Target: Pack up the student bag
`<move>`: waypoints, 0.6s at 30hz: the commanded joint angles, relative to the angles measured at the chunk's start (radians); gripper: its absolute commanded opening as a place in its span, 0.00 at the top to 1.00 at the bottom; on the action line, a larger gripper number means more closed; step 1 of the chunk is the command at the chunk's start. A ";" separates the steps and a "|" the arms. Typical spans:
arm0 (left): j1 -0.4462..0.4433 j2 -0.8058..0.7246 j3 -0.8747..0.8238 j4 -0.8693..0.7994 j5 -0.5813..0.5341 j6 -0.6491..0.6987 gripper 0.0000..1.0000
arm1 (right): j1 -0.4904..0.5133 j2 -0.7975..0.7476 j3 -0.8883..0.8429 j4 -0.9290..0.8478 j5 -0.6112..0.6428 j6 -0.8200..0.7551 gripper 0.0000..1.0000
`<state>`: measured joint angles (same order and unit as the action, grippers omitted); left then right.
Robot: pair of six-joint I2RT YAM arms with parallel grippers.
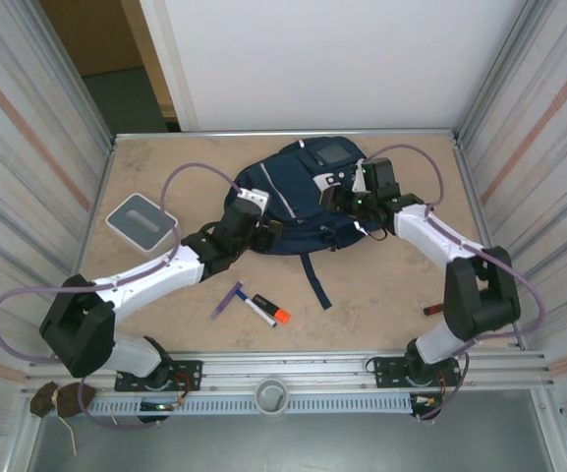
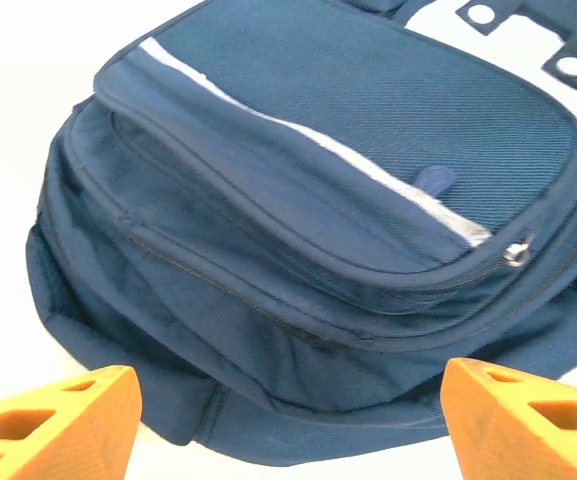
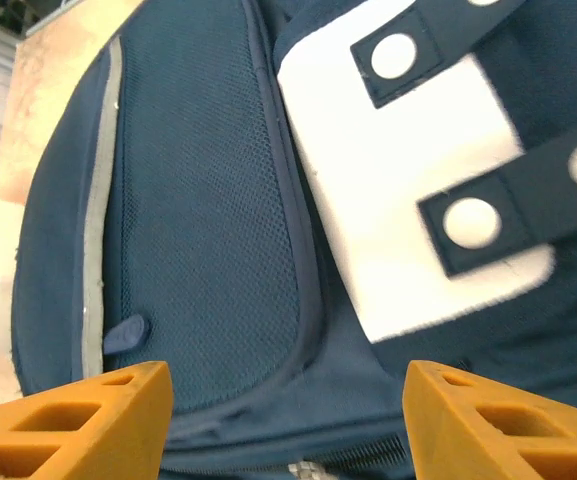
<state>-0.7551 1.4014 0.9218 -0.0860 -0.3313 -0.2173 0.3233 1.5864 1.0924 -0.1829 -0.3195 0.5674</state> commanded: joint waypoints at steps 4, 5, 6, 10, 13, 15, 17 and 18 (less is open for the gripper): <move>0.003 0.008 0.023 -0.016 -0.025 -0.051 0.22 | 0.016 0.144 0.101 0.001 -0.104 0.054 0.44; 0.003 0.009 0.023 -0.018 -0.022 -0.056 0.22 | 0.018 0.164 0.111 -0.006 -0.103 0.058 0.45; 0.003 0.010 0.022 -0.020 -0.016 -0.059 0.22 | 0.020 0.178 0.111 0.003 -0.112 0.066 0.46; 0.002 0.008 0.007 -0.021 -0.007 -0.075 0.22 | 0.023 0.205 0.109 0.074 -0.163 0.124 0.62; 0.002 0.005 0.002 -0.027 0.011 -0.093 0.22 | 0.025 0.195 0.104 0.142 -0.198 0.197 0.85; 0.000 -0.002 -0.003 -0.027 0.017 -0.102 0.22 | 0.025 0.171 0.090 0.204 -0.216 0.276 0.93; -0.003 -0.008 -0.005 -0.019 0.018 -0.108 0.21 | 0.029 0.145 0.068 0.285 -0.226 0.354 0.97; -0.005 -0.008 -0.001 -0.018 0.019 -0.106 0.20 | 0.035 0.133 0.061 0.321 -0.227 0.390 0.99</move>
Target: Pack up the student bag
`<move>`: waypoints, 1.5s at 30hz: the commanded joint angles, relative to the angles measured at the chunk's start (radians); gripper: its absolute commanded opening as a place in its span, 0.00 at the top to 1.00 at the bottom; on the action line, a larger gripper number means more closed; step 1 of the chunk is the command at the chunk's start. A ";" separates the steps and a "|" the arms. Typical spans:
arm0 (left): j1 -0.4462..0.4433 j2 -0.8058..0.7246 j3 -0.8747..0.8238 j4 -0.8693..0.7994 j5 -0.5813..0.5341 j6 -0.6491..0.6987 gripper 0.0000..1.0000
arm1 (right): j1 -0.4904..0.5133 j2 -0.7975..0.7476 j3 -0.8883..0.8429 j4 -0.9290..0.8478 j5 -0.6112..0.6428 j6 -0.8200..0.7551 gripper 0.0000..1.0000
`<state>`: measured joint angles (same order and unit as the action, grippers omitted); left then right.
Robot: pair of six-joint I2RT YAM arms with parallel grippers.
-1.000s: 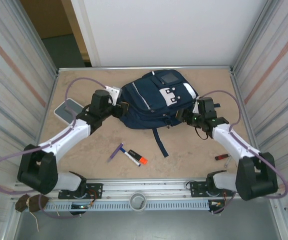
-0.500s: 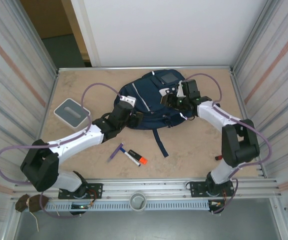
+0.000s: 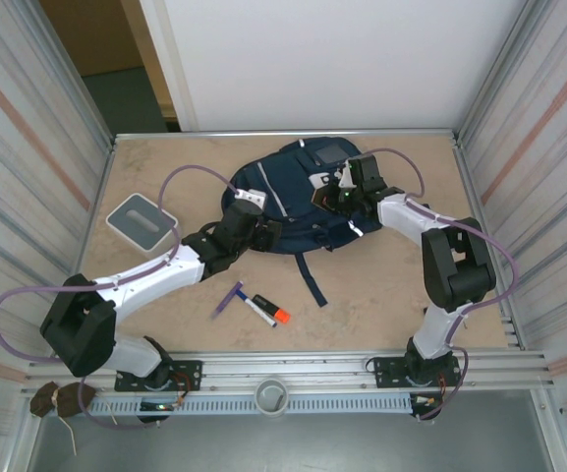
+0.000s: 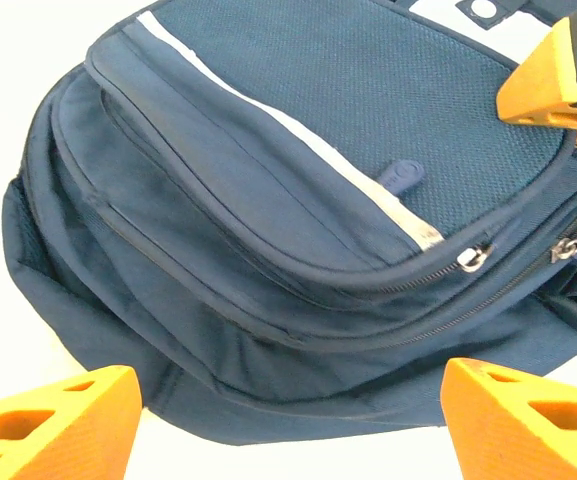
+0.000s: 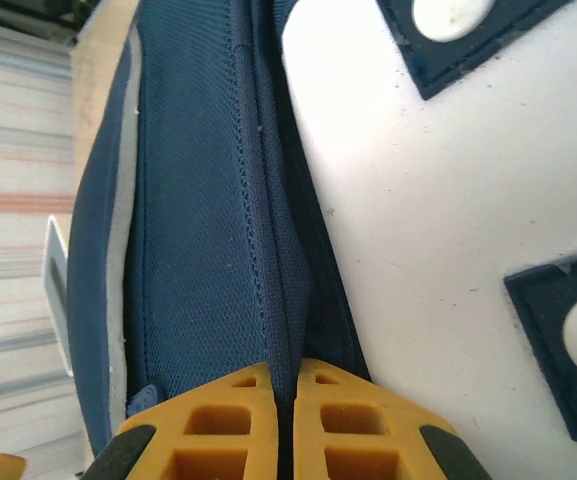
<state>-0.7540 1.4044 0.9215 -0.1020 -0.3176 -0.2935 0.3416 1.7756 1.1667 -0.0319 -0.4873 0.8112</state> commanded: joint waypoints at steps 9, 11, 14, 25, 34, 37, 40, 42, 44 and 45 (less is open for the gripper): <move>-0.011 0.054 0.086 -0.010 -0.048 -0.016 0.13 | 0.071 -0.117 -0.046 0.307 -0.012 0.296 1.00; -0.020 0.080 0.106 -0.001 -0.062 -0.015 0.09 | 0.077 -0.115 -0.047 0.324 -0.011 0.314 1.00; -0.040 0.124 0.128 0.025 -0.098 -0.010 0.02 | 0.082 -0.102 -0.043 0.339 -0.022 0.328 1.00; -0.030 0.222 0.169 0.043 -0.273 0.009 0.05 | 0.080 -0.100 -0.059 0.299 -0.048 0.269 1.00; -0.001 0.195 0.136 0.039 -0.167 0.037 0.29 | 0.067 -0.111 -0.083 0.208 -0.001 0.148 1.00; -0.001 0.202 0.131 0.033 -0.138 0.035 0.41 | 0.065 -0.101 -0.078 0.210 -0.007 0.148 1.00; -0.001 0.199 0.119 0.040 -0.114 0.028 0.52 | 0.062 -0.092 -0.065 0.203 -0.015 0.143 1.00; 0.002 0.196 0.116 0.042 -0.102 0.029 0.58 | 0.059 -0.087 -0.055 0.189 -0.017 0.134 1.00; 0.005 0.196 0.116 0.037 -0.097 0.031 0.63 | 0.056 -0.085 -0.046 0.177 -0.020 0.125 1.00; 0.008 0.195 0.114 0.037 -0.092 0.031 0.65 | 0.055 -0.085 -0.043 0.170 -0.022 0.121 1.00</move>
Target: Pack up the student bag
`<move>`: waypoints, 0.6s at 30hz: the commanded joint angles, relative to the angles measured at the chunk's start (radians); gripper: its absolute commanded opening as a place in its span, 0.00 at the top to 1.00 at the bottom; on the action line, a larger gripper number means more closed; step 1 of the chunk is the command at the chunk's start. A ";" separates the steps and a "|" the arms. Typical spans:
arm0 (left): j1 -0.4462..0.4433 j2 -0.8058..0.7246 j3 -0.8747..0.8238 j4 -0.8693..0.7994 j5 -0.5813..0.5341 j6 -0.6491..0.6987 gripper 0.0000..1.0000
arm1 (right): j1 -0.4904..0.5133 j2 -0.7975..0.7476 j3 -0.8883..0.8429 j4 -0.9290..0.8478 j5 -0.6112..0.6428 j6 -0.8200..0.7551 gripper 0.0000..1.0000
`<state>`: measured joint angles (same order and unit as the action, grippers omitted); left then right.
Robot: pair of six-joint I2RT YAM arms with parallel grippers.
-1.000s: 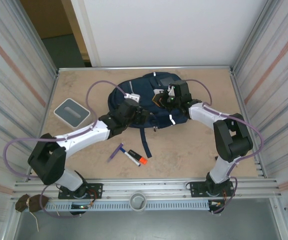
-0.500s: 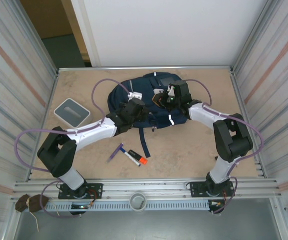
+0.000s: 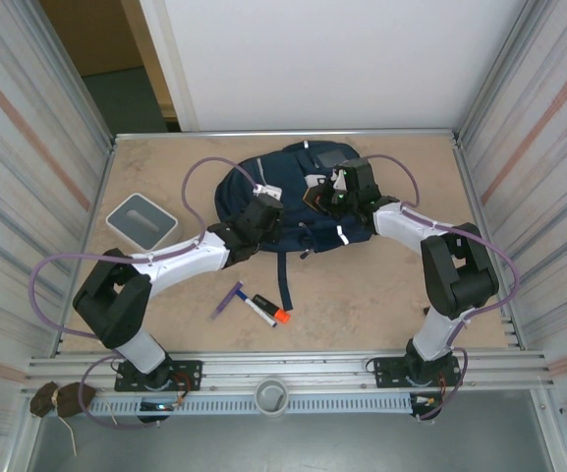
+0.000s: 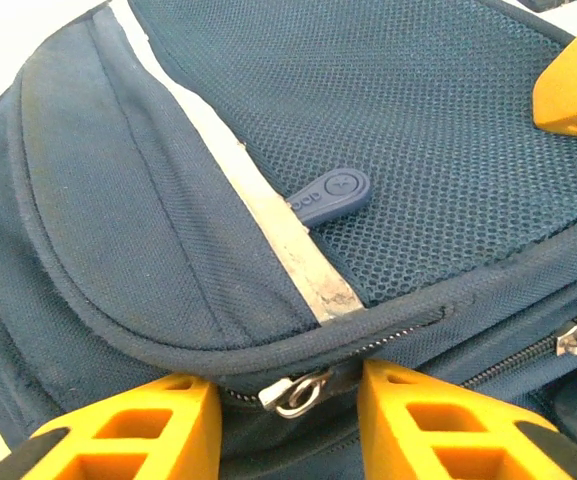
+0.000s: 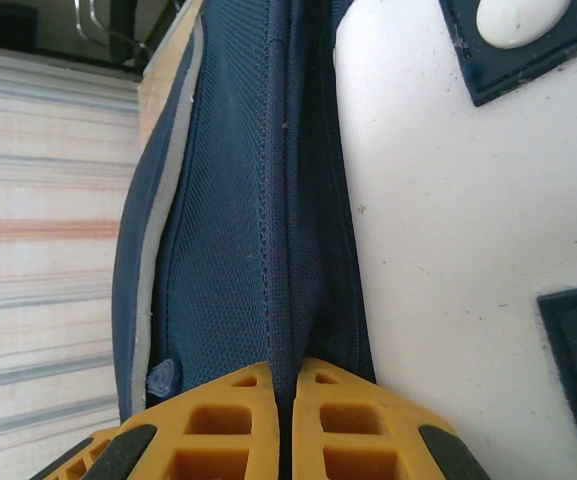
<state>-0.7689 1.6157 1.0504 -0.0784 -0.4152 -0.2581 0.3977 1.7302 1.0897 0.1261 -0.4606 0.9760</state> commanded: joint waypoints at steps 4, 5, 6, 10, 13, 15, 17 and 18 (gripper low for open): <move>0.041 -0.024 -0.032 0.022 0.040 -0.009 0.73 | -0.006 -0.036 0.050 -0.020 -0.061 -0.068 1.00; 0.047 -0.024 -0.036 0.026 0.052 -0.009 0.75 | -0.007 -0.035 0.052 -0.023 -0.065 -0.071 1.00; 0.053 -0.024 -0.038 0.026 0.065 -0.007 0.77 | -0.010 -0.032 0.053 -0.025 -0.070 -0.072 1.00; 0.079 -0.033 -0.046 0.021 0.114 0.001 0.83 | -0.021 -0.029 0.065 -0.051 -0.087 -0.093 1.00; 0.099 -0.047 -0.064 0.033 0.150 0.011 0.87 | -0.031 -0.023 0.086 -0.093 -0.106 -0.127 1.00; 0.115 -0.051 -0.074 0.039 0.177 0.019 0.90 | -0.037 -0.016 0.097 -0.111 -0.125 -0.143 1.00; 0.131 -0.057 -0.079 0.041 0.200 0.026 0.93 | -0.043 -0.013 0.098 -0.116 -0.135 -0.150 1.00; 0.140 -0.061 -0.083 0.041 0.217 0.031 0.94 | -0.046 -0.012 0.099 -0.121 -0.142 -0.154 1.00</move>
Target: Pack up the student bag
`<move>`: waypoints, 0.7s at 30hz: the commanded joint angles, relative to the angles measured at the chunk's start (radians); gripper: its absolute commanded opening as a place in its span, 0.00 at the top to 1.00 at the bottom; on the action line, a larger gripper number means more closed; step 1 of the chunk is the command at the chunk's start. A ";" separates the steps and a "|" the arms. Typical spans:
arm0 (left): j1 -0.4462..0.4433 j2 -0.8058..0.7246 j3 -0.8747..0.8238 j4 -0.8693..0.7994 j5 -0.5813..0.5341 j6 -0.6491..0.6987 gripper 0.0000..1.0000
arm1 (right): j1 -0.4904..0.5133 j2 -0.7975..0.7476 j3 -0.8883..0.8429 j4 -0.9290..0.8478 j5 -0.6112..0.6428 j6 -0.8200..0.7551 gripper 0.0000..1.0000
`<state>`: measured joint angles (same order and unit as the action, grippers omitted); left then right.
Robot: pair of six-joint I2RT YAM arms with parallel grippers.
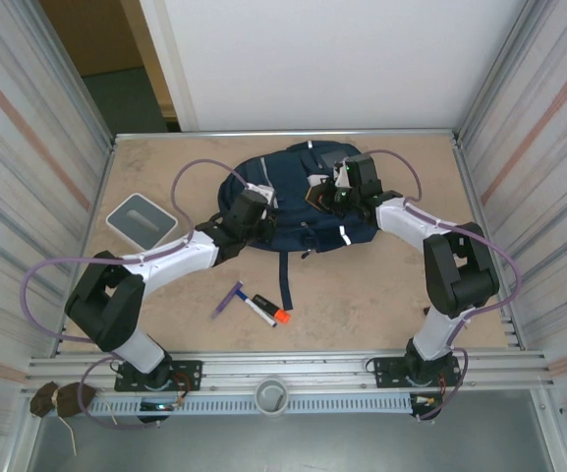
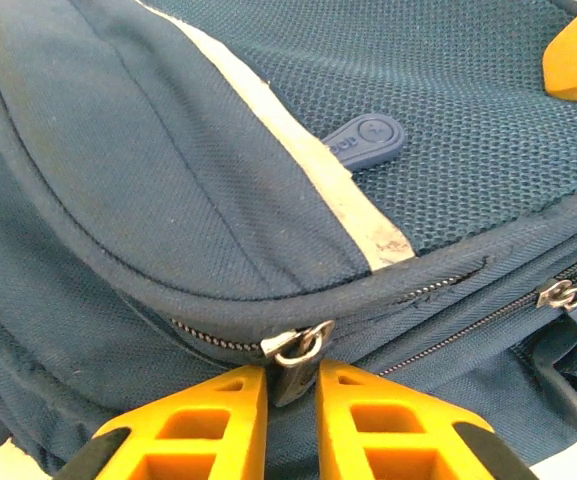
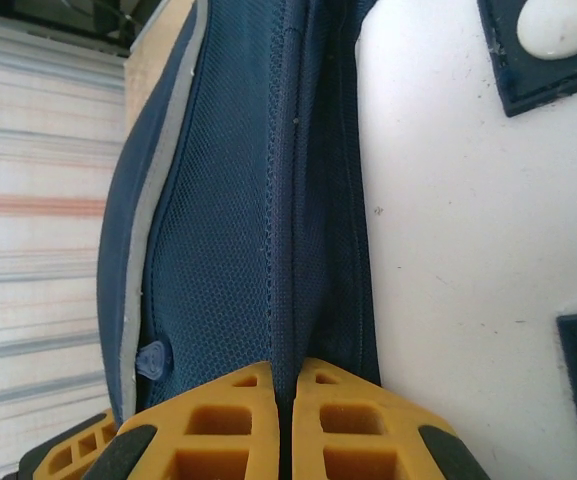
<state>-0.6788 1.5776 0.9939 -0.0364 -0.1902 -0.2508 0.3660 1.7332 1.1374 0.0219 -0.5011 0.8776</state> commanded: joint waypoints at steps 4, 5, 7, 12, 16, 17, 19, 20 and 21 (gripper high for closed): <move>0.067 -0.037 -0.043 0.018 0.031 0.049 1.00 | -0.021 -0.007 0.066 -0.040 -0.124 -0.077 1.00; 0.070 -0.042 -0.050 0.025 0.037 0.060 1.00 | -0.021 -0.005 0.073 -0.054 -0.127 -0.088 1.00; 0.084 -0.055 -0.063 0.036 0.055 0.073 1.00 | -0.027 0.002 0.092 -0.092 -0.135 -0.120 1.00; 0.138 -0.104 -0.099 0.058 0.120 0.121 1.00 | -0.060 0.014 0.128 -0.187 -0.165 -0.198 1.00; 0.141 -0.147 -0.129 0.098 0.223 0.125 1.00 | -0.068 0.009 0.119 -0.179 -0.170 -0.193 1.00; 0.134 -0.159 -0.140 0.112 0.240 0.114 0.93 | -0.068 0.011 0.119 -0.174 -0.172 -0.189 1.00; 0.105 -0.182 -0.155 0.127 0.222 0.101 0.78 | -0.067 0.015 0.121 -0.169 -0.175 -0.185 1.00; 0.081 -0.192 -0.156 0.123 0.181 0.102 0.73 | -0.065 0.017 0.123 -0.168 -0.176 -0.184 1.00; 0.058 -0.200 -0.153 0.114 0.130 0.102 0.69 | -0.065 0.020 0.124 -0.168 -0.178 -0.183 1.00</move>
<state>-0.5747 1.4288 0.8490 0.0498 -0.0242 -0.1532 0.2977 1.7565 1.2175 -0.1604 -0.6117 0.7238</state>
